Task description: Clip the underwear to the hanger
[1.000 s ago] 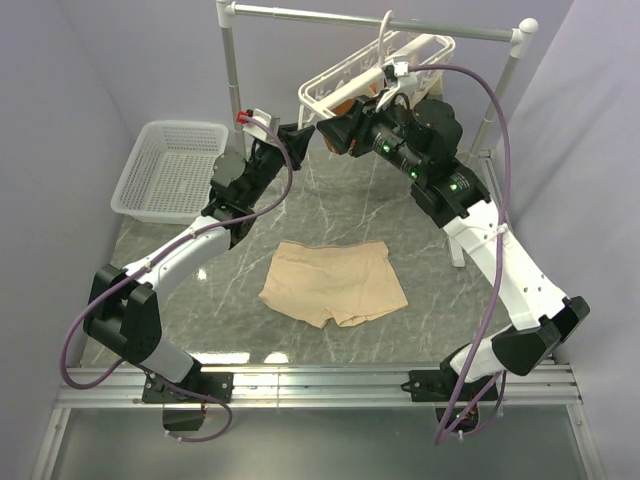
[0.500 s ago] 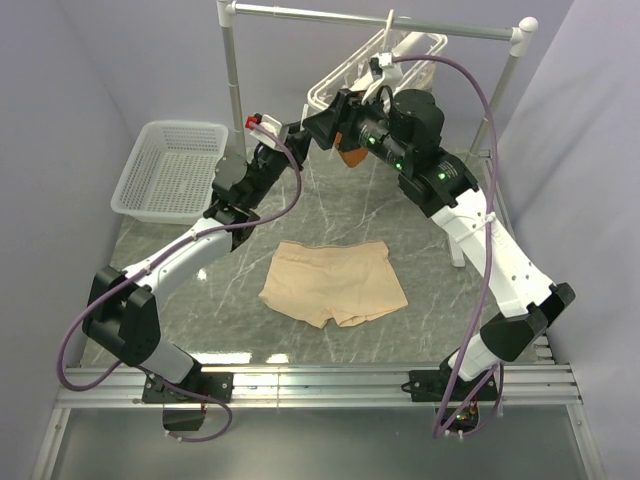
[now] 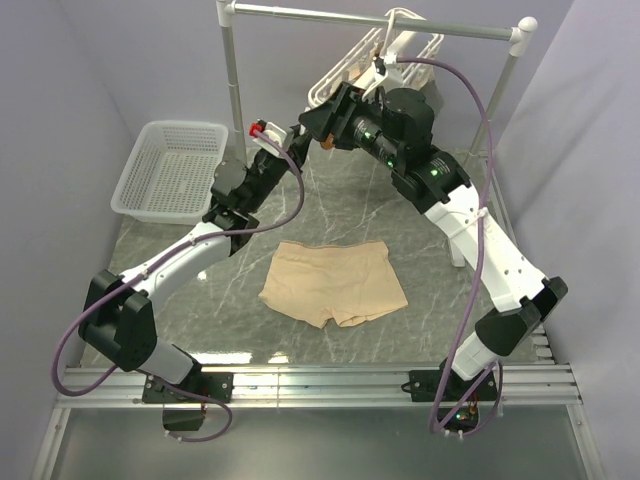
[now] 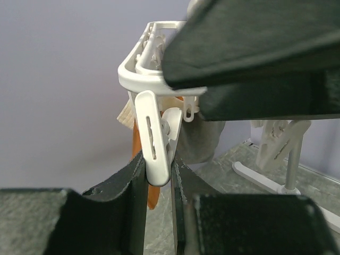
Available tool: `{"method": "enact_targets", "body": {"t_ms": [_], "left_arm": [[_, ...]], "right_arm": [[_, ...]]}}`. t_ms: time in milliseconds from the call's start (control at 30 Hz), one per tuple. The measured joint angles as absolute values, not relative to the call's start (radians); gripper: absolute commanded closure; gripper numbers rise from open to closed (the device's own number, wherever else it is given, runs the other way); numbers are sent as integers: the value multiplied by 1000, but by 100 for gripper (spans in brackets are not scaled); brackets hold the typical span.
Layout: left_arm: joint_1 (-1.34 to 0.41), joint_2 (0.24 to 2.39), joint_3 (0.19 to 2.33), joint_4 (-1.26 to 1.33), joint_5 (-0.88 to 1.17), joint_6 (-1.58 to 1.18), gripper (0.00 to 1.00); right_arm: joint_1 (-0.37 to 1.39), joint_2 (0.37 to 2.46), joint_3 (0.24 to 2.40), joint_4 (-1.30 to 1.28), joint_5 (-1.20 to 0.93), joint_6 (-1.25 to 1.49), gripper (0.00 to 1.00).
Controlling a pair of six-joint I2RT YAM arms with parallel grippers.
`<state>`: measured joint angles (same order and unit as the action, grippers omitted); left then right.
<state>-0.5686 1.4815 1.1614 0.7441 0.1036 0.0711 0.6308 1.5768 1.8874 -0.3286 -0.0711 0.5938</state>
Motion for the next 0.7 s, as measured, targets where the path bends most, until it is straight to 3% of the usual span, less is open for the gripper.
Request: {"method": "enact_targets", "body": {"t_ms": [700], "left_arm": [[-580,1481,1148,742,93,127,100]], "right_arm": [[641,1634,1945,-382,23,741,36]]}}
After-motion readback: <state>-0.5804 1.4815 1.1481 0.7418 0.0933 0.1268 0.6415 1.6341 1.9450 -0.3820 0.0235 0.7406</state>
